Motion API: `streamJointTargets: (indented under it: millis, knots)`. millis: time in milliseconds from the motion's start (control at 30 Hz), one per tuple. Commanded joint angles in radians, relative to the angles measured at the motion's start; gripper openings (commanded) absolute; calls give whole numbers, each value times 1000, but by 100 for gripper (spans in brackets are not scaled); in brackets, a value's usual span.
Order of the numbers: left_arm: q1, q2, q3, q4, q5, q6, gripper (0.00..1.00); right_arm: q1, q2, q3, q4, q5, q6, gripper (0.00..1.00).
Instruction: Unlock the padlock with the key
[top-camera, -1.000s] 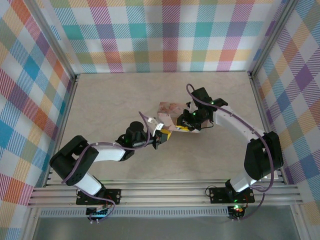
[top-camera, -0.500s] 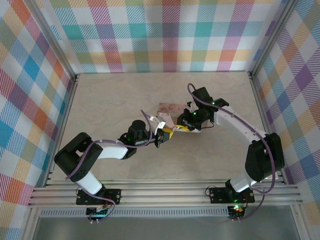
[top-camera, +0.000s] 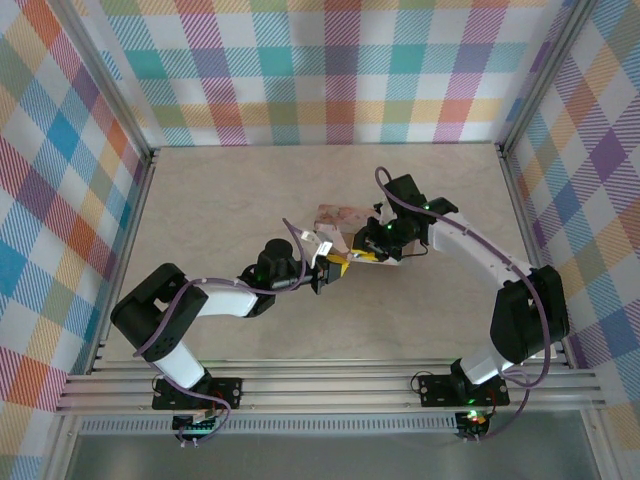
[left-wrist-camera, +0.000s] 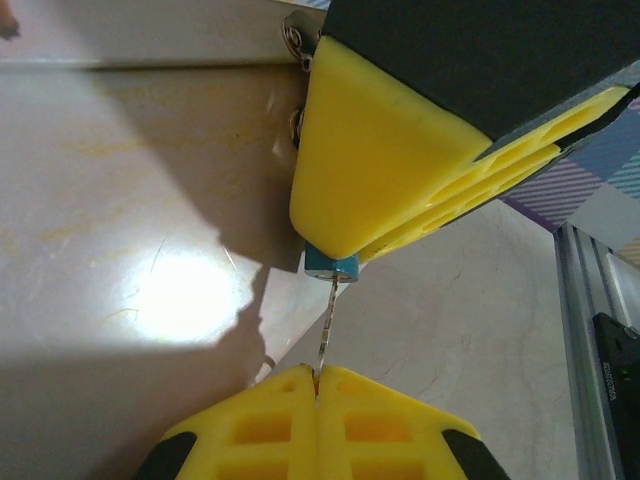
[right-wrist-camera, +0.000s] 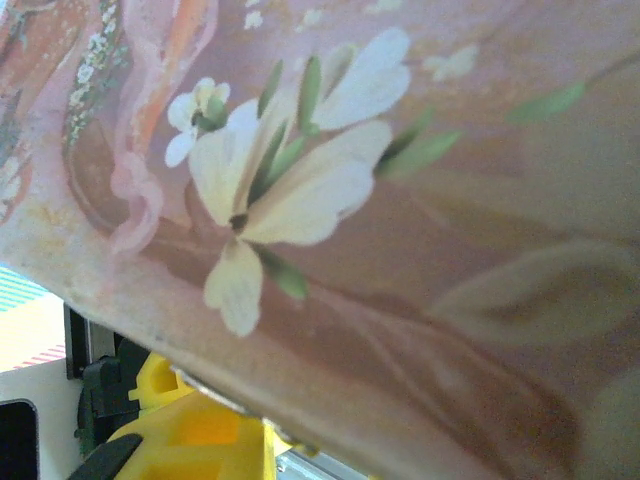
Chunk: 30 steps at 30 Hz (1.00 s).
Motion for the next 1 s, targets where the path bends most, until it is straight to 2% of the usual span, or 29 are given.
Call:
streamJointTargets:
  millis: [0,500,767,967]
  knots:
    - [-9,13,31,42,20,-12,0,-5,-54,-2,62,-48,5,0]
    - [-9,38,73,63,36,-110,0,-5,-75,-47,95,-59,15,0]
    - [-55,5,80,-5,-74,-25,0,-5,-69,-46,80,-63,21,0]
    - [-79,-17,68,9,-153,-2,0,-5,-63,-49,78,-68,37,0]
